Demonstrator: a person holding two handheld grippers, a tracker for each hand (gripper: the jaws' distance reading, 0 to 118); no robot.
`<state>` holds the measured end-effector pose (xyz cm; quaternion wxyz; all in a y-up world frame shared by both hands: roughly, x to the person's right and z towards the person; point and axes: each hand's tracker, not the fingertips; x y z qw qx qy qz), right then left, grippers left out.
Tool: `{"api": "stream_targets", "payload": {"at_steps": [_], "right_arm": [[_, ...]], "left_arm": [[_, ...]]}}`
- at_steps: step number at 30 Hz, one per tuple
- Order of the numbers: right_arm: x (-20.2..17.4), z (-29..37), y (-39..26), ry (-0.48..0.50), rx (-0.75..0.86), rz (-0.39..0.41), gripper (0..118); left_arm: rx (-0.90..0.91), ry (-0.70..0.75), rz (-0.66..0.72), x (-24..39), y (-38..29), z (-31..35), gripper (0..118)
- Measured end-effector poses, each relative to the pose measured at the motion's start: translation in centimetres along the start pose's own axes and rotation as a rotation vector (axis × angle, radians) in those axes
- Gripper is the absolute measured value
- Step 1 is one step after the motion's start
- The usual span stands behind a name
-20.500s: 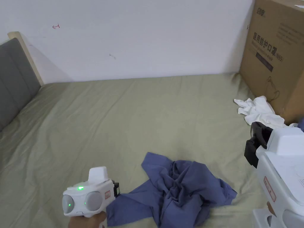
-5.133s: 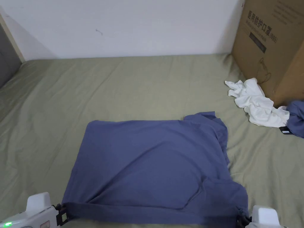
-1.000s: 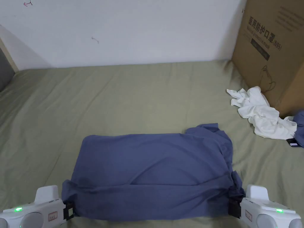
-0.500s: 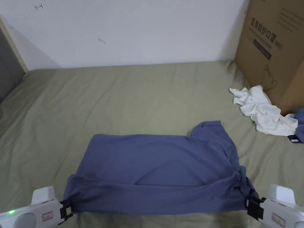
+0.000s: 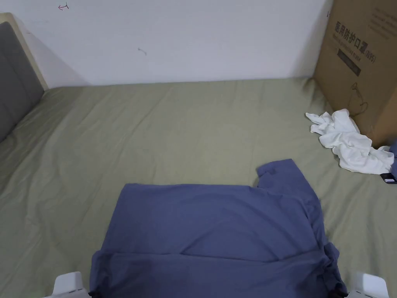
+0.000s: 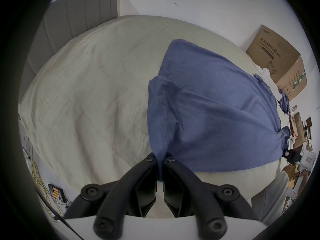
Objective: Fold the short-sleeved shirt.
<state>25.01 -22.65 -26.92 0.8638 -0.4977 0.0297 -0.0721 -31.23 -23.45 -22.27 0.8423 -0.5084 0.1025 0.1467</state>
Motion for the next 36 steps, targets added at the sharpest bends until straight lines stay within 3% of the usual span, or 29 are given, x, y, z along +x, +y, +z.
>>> {"api": "stream_targets", "payload": {"at_steps": [3,5,6,7,8,9,12,18,21,23,24,27,28,30,31,36], "right_arm": [[-0.3,1.4,0.6,0.002,0.018,-0.016,15],[-0.9,3.0,1.4,-0.026,0.056,0.018,28],[-1.2,4.1,2.0,-0.042,0.099,0.037,42],[-1.5,5.1,2.7,-0.044,0.137,0.038,70],[-1.8,6.3,3.5,-0.039,0.189,0.043,85],[-2.1,7.7,4.3,-0.018,0.257,0.044,92],[-3.1,11.2,6.7,0.051,0.409,0.046,92],[-6.6,15.6,9.8,0.047,0.644,0.111,92],[-8.4,16.2,10.4,0.024,0.716,0.134,91],[-9.2,16.4,10.6,0.016,0.745,0.138,85],[-9.4,16.2,10.8,0.013,0.761,0.147,79],[-10.4,16.3,10.8,0.001,0.797,0.172,39],[-10.7,16.3,10.8,0.003,0.806,0.178,30],[-11.2,16.1,10.9,-0.017,0.822,0.197,18],[-11.3,16.0,10.9,-0.035,0.830,0.213,1],[-11.6,15.1,11.8,-0.020,0.823,0.226,0]], "left_arm": [[0.001,0.012,0.023,0.6,0.5,0.4,10],[-0.009,0.033,0.036,1.2,1.1,1.1,40],[0.000,0.032,0.045,1.7,1.5,2.2,62],[0.043,0.004,0.057,2.0,1.9,3.3,84],[0.107,-0.035,0.064,2.6,2.4,4.7,93],[0.183,-0.061,0.063,3.2,3.0,6.2,96],[0.351,-0.090,0.011,5.4,5.1,10.3,96],[0.650,-0.105,-0.082,9.7,8.1,16.0,96],[0.744,-0.104,-0.123,11.3,8.7,16.9,95],[0.789,-0.098,-0.139,12.2,8.9,17.1,86],[0.809,-0.105,-0.149,12.5,8.9,17.2,78],[0.842,-0.094,-0.151,13.3,8.8,16.8,19],[0.846,-0.089,-0.159,13.5,8.8,16.6,13],[0.840,-0.092,-0.165,13.7,8.9,16.2,8],[0.841,-0.103,-0.168,13.6,8.9,16.0,0],[0.817,-0.112,-0.189,13.8,9.8,15.2,0]]}}
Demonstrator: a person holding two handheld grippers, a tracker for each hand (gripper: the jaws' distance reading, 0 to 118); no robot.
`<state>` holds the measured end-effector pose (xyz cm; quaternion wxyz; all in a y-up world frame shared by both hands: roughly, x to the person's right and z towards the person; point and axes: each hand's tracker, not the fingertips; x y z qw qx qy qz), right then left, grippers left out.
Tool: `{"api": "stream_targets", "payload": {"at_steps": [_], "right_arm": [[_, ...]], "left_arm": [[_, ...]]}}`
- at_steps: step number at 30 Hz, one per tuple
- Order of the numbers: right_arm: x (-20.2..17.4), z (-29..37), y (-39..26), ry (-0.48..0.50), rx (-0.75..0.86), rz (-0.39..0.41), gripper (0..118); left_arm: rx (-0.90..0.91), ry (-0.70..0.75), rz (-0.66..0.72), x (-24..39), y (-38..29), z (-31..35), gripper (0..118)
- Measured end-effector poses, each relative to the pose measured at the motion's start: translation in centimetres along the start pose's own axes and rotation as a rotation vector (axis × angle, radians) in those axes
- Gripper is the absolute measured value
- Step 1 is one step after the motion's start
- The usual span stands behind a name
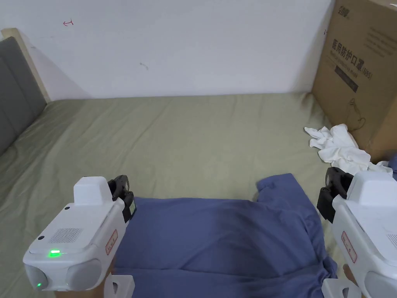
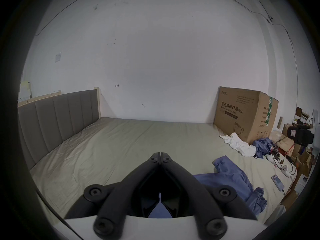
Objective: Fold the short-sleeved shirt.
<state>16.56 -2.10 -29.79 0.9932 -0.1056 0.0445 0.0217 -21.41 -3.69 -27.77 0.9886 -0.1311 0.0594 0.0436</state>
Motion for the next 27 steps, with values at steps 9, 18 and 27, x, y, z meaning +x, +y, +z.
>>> {"api": "stream_targets", "payload": {"at_steps": [9,18,27], "right_arm": [[0.4,-4.2,-0.5,0.028,-0.059,-0.023,0],[0.9,-9.0,-2.1,0.014,-0.138,-0.030,0],[1.5,-12.1,-4.6,-0.015,-0.221,-0.050,0]], "left_arm": [[-0.234,-0.061,-0.021,-3.5,-0.7,-10.4,0],[-0.552,0.031,0.051,-8.5,-4.1,-25.9,26],[-0.822,0.133,0.100,-10.2,-9.8,-34.2,95]]}}
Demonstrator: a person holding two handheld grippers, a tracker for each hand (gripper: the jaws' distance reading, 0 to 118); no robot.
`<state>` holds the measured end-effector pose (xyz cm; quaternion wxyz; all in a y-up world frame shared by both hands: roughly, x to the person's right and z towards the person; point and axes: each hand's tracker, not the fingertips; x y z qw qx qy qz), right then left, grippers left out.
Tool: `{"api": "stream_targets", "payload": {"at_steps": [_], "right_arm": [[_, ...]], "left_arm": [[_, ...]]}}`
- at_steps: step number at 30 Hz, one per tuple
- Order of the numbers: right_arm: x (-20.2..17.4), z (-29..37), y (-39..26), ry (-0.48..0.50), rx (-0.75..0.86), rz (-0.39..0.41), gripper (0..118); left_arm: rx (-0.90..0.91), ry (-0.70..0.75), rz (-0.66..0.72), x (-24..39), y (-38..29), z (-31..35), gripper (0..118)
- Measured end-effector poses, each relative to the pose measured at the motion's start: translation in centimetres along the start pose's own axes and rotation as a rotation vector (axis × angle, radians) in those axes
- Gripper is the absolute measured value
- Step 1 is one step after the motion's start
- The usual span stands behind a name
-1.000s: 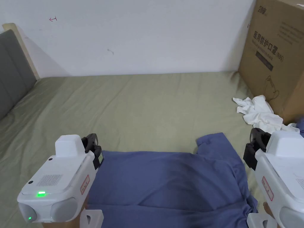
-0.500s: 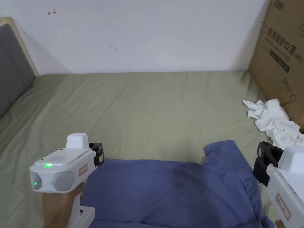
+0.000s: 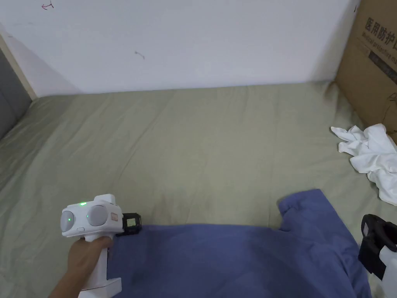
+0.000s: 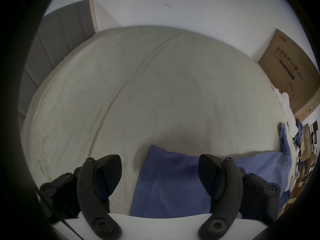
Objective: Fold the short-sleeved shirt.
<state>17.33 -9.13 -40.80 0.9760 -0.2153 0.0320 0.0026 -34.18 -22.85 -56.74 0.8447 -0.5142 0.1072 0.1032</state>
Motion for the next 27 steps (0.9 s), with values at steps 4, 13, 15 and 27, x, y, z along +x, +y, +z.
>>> {"api": "stream_targets", "payload": {"at_steps": [4,13,15,27], "right_arm": [[0.0,-0.7,-0.8,-0.006,-0.029,0.004,0],[2.1,-5.3,-0.8,0.015,-0.133,-0.030,1],[3.0,-7.9,-0.8,0.028,-0.213,-0.030,4],[5.7,-21.6,-4.2,0.012,-0.585,-0.030,86]], "left_arm": [[-0.020,0.012,-0.042,0.6,-1.0,-0.9,60],[0.139,-0.032,-0.098,2.3,-2.4,3.4,2],[0.194,-0.095,-0.067,1.6,-2.6,5.2,2],[0.258,-0.158,-0.022,0.7,-3.9,10.0,2]]}}
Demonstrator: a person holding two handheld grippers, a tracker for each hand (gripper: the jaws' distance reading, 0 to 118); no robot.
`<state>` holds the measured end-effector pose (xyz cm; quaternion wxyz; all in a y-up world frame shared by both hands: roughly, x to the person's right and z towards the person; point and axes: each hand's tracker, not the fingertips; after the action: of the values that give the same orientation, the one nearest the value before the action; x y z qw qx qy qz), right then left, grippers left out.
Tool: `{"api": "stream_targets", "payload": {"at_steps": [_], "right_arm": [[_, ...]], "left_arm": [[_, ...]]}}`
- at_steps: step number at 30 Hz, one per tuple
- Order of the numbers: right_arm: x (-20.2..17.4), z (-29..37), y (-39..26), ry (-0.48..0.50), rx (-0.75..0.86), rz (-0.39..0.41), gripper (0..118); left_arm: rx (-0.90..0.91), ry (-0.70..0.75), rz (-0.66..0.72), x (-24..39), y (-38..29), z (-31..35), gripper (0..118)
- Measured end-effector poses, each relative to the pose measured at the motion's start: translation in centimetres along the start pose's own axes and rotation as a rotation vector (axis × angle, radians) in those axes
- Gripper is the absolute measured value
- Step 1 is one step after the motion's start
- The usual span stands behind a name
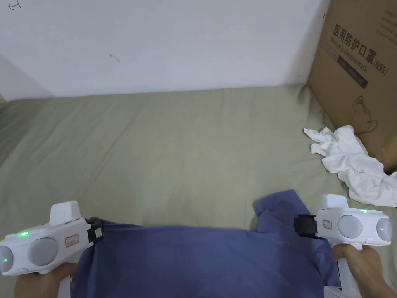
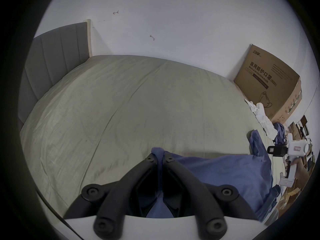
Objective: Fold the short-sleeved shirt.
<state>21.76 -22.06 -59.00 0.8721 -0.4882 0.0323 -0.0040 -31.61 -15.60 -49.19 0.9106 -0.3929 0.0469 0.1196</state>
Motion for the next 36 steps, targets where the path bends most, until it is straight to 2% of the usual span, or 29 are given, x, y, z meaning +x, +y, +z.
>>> {"api": "stream_targets", "payload": {"at_steps": [3,5,6,7,8,13,19,23,31,36], "right_arm": [[0.3,-1.7,-0.4,-0.029,-0.071,-0.043,72],[0.0,-1.9,-0.8,-0.034,-0.075,-0.023,47],[-0.2,-1.5,-1.1,-0.042,-0.056,-0.010,38],[-0.4,-1.0,-1.2,-0.047,-0.043,0.006,24],[-0.5,-0.7,-1.2,-0.058,-0.037,0.026,4],[-1.9,4.5,-1.7,-0.036,0.058,0.079,2],[-1.4,13.1,-2.8,0.064,0.215,0.108,2],[-0.4,18.8,-5.5,0.139,0.308,0.089,2],[1.6,25.0,-13.6,0.242,0.342,0.068,2],[2.1,25.8,-18.6,0.241,0.310,0.049,2]], "left_arm": [[-0.005,-0.006,0.006,0.0,-0.3,0.3,2],[-0.006,-0.010,0.005,-0.1,-0.6,0.3,2],[-0.007,-0.009,0.003,-0.1,-0.7,0.4,2],[-0.008,-0.007,0.000,-0.1,-0.8,0.4,2],[-0.011,-0.007,0.000,-0.2,-0.9,0.3,2],[-0.006,-0.002,0.030,-0.8,-1.4,1.3,2],[0.005,0.015,0.037,-1.4,-2.3,3.7,2],[0.021,0.024,0.040,-2.2,-3.2,6.4,2],[0.028,0.025,0.047,-4.1,-7.3,11.8,2],[-0.021,0.025,0.035,-5.0,-11.9,13.9,2]]}}
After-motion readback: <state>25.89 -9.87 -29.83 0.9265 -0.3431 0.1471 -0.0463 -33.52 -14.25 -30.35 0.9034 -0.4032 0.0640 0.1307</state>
